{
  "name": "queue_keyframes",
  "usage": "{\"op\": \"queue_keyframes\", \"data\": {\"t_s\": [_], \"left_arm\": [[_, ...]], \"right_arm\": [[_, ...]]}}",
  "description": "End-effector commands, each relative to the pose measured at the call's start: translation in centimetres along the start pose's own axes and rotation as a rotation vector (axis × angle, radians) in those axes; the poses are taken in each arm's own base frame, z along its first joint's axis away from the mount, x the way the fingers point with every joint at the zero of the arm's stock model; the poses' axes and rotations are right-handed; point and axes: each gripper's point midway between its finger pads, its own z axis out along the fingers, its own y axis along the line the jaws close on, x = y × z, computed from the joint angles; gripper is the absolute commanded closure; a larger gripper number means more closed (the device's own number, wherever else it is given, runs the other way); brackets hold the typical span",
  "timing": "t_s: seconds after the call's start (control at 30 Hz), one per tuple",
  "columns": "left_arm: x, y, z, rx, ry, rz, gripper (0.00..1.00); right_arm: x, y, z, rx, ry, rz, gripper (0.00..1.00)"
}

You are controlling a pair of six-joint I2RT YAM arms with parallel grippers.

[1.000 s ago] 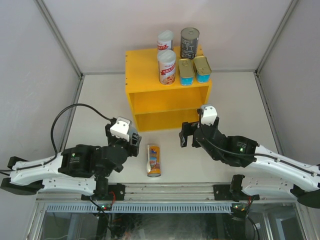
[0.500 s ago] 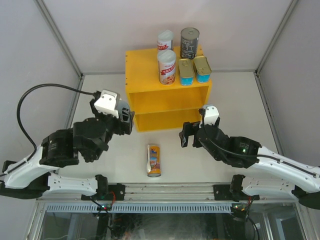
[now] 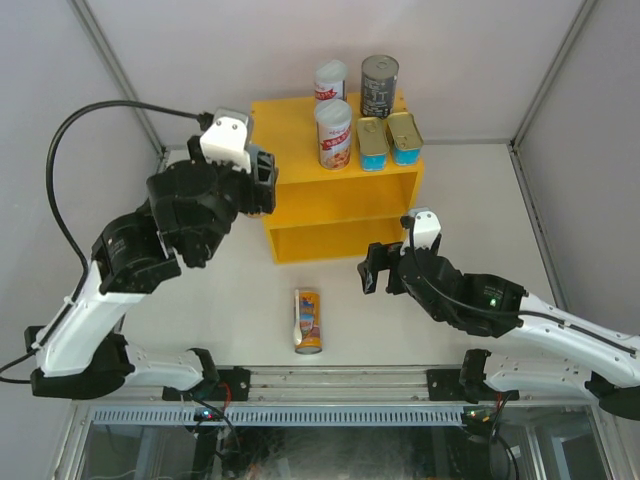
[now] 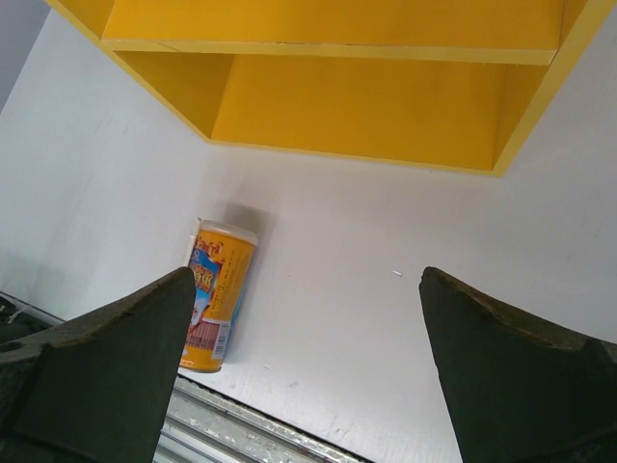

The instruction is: Place and organize the canned foods onto the counter

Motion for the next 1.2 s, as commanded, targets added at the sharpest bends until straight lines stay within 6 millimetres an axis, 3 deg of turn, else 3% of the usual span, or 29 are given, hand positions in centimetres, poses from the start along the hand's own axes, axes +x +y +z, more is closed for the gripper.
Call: {"op": "queue_keyframes", "data": {"t_s": [0.0,0.37,0.77,1.17], "left_arm": [[-7.1,2.4,-0.4,-0.006,-0.165,-0.110,1.00],[-11.0,3.4,4.5,-0.009,-0.223,-0.175,1.00],[-11.2,4.0,10.9,-0.008,-0.242,-0.279,1.00],[-10.9,4.3,14.7,-0.025,-0.246,-0.276,1.00]], "right_arm": [[-1.1,0.6,-0.3,-0.032,-0.034,0.016,0.02],[-1.0,1.0,0.0,-0.047,-0.029,0.011,0.02],[-0.5,1.5,0.7,-0.051,-0.006,0.000,0.02],[0.5,2.1,1.4,-0.069,0.024,-0.007,0.01]]}}
